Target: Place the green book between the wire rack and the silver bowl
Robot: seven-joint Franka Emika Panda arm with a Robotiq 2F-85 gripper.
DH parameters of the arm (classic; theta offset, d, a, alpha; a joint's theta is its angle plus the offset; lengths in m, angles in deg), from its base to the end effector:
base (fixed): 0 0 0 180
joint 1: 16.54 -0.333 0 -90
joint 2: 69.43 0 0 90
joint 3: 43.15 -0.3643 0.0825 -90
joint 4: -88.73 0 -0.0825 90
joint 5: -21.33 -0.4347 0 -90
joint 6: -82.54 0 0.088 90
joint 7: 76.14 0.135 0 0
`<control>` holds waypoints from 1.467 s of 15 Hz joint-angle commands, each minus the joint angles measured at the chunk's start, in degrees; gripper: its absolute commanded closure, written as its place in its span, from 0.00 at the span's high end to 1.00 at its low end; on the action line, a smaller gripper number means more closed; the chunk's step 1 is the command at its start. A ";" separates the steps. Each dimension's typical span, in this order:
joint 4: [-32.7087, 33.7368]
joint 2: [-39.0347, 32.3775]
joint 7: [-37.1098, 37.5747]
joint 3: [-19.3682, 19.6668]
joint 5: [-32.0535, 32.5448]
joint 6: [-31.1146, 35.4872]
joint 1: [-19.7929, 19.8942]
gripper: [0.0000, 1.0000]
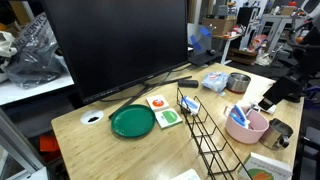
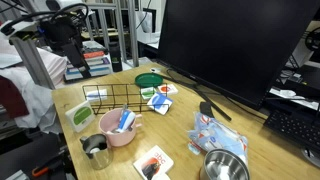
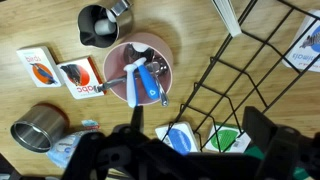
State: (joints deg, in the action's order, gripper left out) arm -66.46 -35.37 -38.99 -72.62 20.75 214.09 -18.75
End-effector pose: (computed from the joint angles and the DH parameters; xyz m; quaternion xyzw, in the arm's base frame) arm 0.3434 0.1940 0.3834 0.9858 -0.0798 0.1223 0.0824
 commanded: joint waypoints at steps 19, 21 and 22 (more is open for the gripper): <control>-3.89 -3.04 -0.01 1.87 1.70 2.82 -6.65 1.00; -4.40 -1.97 1.40 1.96 1.63 1.72 -7.42 1.00; -4.39 -2.58 1.37 1.98 1.59 2.24 -7.76 1.00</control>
State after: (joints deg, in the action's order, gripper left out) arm -70.90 -37.74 -38.28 -71.98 21.35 216.54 -25.32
